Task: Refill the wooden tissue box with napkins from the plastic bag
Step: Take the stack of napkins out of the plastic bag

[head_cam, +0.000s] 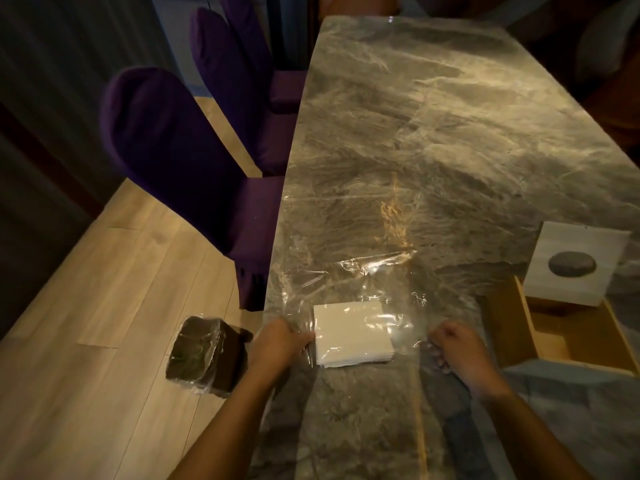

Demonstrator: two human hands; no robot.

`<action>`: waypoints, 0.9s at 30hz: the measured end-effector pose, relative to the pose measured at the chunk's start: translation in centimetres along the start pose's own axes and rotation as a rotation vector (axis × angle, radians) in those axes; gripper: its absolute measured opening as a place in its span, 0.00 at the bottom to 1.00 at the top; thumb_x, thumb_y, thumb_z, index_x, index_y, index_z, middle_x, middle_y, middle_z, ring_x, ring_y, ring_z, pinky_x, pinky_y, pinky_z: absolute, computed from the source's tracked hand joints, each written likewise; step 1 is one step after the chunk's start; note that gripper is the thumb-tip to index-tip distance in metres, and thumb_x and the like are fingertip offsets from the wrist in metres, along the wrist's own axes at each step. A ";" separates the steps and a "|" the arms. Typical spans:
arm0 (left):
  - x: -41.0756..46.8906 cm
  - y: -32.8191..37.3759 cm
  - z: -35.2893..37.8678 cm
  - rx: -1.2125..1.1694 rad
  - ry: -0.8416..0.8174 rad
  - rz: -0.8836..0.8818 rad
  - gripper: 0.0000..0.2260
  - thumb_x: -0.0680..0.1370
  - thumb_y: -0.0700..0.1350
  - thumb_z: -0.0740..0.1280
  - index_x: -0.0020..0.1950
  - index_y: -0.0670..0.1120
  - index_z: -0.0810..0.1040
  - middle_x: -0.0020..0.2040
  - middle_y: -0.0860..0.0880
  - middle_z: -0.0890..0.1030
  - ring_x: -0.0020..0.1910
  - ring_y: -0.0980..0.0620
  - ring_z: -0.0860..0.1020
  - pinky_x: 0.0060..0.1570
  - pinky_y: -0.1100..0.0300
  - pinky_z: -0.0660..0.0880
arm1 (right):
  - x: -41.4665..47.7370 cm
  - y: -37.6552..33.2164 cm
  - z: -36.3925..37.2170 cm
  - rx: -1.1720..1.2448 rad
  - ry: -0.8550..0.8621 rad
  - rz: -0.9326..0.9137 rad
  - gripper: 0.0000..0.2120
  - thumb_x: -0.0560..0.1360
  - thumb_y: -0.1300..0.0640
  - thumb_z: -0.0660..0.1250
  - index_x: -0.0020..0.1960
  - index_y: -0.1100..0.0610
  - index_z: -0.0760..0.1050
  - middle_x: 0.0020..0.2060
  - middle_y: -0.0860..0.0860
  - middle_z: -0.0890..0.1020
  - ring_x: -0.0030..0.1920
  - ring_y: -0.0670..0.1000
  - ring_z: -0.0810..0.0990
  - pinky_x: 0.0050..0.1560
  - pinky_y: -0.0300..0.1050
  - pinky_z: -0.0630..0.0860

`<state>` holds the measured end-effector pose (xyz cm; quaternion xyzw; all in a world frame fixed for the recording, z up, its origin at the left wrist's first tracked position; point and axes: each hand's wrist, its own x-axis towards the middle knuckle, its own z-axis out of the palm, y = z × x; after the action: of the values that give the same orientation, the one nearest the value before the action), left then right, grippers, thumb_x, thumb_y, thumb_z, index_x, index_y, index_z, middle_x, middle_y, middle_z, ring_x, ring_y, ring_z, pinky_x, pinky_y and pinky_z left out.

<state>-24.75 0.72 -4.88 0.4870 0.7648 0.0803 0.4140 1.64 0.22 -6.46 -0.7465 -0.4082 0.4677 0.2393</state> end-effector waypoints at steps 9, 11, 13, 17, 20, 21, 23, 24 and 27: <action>-0.9 -0.4 -1.8 -0.524 -0.192 -0.026 0.10 0.73 0.39 0.70 0.42 0.31 0.79 0.31 0.44 0.78 0.28 0.54 0.76 0.24 0.68 0.74 | -1.3 0.1 -0.7 0.299 -0.121 0.108 0.06 0.74 0.65 0.65 0.40 0.67 0.75 0.26 0.58 0.79 0.20 0.47 0.76 0.20 0.36 0.73; -0.9 -0.2 -1.8 -0.580 -0.196 -0.037 0.05 0.73 0.36 0.67 0.42 0.35 0.78 0.34 0.43 0.77 0.33 0.51 0.75 0.26 0.65 0.75 | -1.3 0.3 -0.8 0.323 -0.122 0.111 0.06 0.74 0.65 0.65 0.41 0.67 0.76 0.25 0.57 0.80 0.20 0.48 0.76 0.20 0.36 0.72; -0.8 -0.1 -1.6 -0.636 -0.155 -0.043 0.03 0.74 0.38 0.66 0.42 0.38 0.76 0.37 0.42 0.77 0.34 0.50 0.75 0.31 0.61 0.74 | -1.5 0.3 -0.8 0.357 -0.147 0.115 0.06 0.73 0.64 0.66 0.38 0.65 0.76 0.25 0.56 0.80 0.21 0.49 0.76 0.21 0.38 0.72; -0.6 -0.3 -2.4 -0.744 -0.389 -0.177 0.08 0.75 0.42 0.68 0.49 0.37 0.77 0.41 0.40 0.82 0.35 0.48 0.80 0.32 0.58 0.80 | -1.9 0.1 -1.0 0.401 -0.222 0.141 0.05 0.73 0.62 0.67 0.39 0.64 0.76 0.28 0.58 0.80 0.25 0.52 0.77 0.24 0.41 0.73; -0.4 -1.0 -2.6 -0.726 -0.520 -0.229 0.05 0.75 0.37 0.66 0.48 0.36 0.78 0.34 0.42 0.81 0.29 0.50 0.80 0.28 0.61 0.78 | -2.0 0.1 -1.0 0.376 -0.265 0.170 0.06 0.73 0.61 0.67 0.41 0.65 0.76 0.27 0.58 0.80 0.24 0.52 0.77 0.23 0.40 0.73; -0.3 -1.2 -2.6 -0.735 -0.503 -0.242 0.05 0.76 0.37 0.65 0.46 0.36 0.78 0.32 0.42 0.81 0.28 0.50 0.79 0.27 0.61 0.78 | -2.1 0.1 -0.9 0.367 -0.276 0.178 0.07 0.73 0.61 0.66 0.41 0.65 0.76 0.27 0.58 0.80 0.24 0.52 0.77 0.23 0.40 0.73; 0.0 -1.5 -2.6 -0.765 -0.474 -0.275 0.06 0.77 0.41 0.65 0.42 0.39 0.77 0.30 0.44 0.80 0.26 0.51 0.78 0.26 0.62 0.77 | -2.2 0.0 -0.8 0.383 -0.292 0.192 0.08 0.74 0.61 0.66 0.38 0.65 0.75 0.25 0.57 0.78 0.23 0.51 0.75 0.22 0.40 0.71; 0.1 -1.6 -2.6 -0.778 -0.468 -0.288 0.08 0.77 0.42 0.64 0.41 0.40 0.77 0.30 0.45 0.80 0.27 0.52 0.78 0.26 0.62 0.77 | -2.2 -0.1 -0.8 0.407 -0.298 0.200 0.09 0.74 0.60 0.65 0.36 0.64 0.75 0.23 0.56 0.78 0.22 0.50 0.74 0.21 0.40 0.70; 0.2 -1.3 -3.2 -0.806 -0.450 -0.273 0.10 0.78 0.45 0.63 0.39 0.42 0.75 0.30 0.46 0.80 0.28 0.52 0.77 0.26 0.63 0.76 | -2.3 -0.6 -0.9 0.496 -0.330 0.212 0.14 0.73 0.59 0.64 0.29 0.59 0.74 0.20 0.52 0.75 0.21 0.48 0.71 0.22 0.39 0.66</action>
<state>-27.91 1.14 -3.63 0.1881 0.6212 0.2079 0.7318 1.68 -1.31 -4.46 -0.6176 -0.2351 0.6903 0.2945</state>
